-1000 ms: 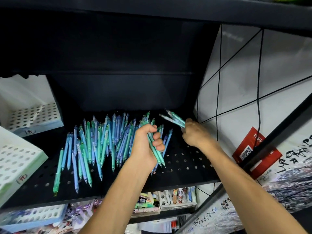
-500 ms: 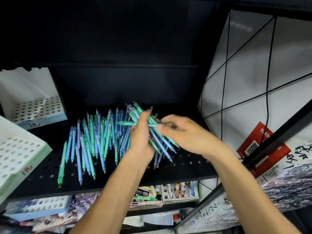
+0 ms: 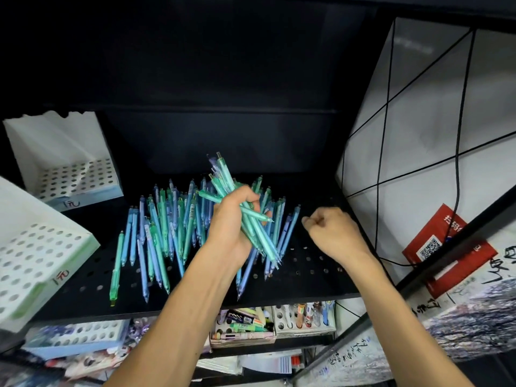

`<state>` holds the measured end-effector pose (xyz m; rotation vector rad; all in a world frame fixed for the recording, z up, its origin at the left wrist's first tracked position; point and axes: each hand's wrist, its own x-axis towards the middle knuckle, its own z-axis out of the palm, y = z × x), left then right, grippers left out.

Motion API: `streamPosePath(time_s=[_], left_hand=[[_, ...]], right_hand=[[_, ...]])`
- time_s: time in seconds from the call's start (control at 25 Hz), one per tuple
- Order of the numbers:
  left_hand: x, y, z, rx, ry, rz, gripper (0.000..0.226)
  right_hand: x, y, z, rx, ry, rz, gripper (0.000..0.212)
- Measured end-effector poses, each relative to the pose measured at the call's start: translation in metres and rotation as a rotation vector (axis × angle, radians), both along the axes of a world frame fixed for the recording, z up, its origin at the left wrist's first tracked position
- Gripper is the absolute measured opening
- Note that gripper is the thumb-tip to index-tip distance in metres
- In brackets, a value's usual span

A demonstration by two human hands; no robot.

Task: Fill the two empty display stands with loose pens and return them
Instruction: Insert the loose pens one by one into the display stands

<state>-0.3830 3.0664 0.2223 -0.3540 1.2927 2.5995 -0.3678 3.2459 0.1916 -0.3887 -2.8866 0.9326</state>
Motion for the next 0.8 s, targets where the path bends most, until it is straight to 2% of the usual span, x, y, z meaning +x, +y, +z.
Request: streamPosePath(time_s=[0.12,0.16,0.24,0.32,0.48,0.64,0.8], left_hand=[[0.006,0.013,0.007,0.062,0.133,-0.08,0.019],[0.009,0.021,0.007,0.022,0.214,-0.103,0.02],[0.012,0.041,-0.003,-0.247,0.399,-0.112,0.021],[0.016,0.061,-0.013,-0.472,0.509,-0.129,0.023],[0.025,0.079,-0.027,-0.637,0.614,-0.159,0.034],[0.03,0.078,-0.034,-0.627,0.552,-0.179,0.026],[0.014,0.051,-0.019,-0.365,0.246,0.092,0.015]], right_hand=[[0.01,0.018,0.012,-0.198,0.124,-0.098,0.024],[0.014,0.024,0.017,-0.262,0.178,-0.132,0.022],[0.021,0.033,0.025,-0.323,0.264,-0.169,0.019],[0.029,0.038,0.03,-0.314,0.298,-0.151,0.016],[0.036,0.044,0.026,-0.314,0.315,-0.107,0.019],[0.031,0.042,0.016,-0.314,0.327,-0.079,0.012],[0.017,0.016,0.001,-0.181,0.197,0.055,0.016]])
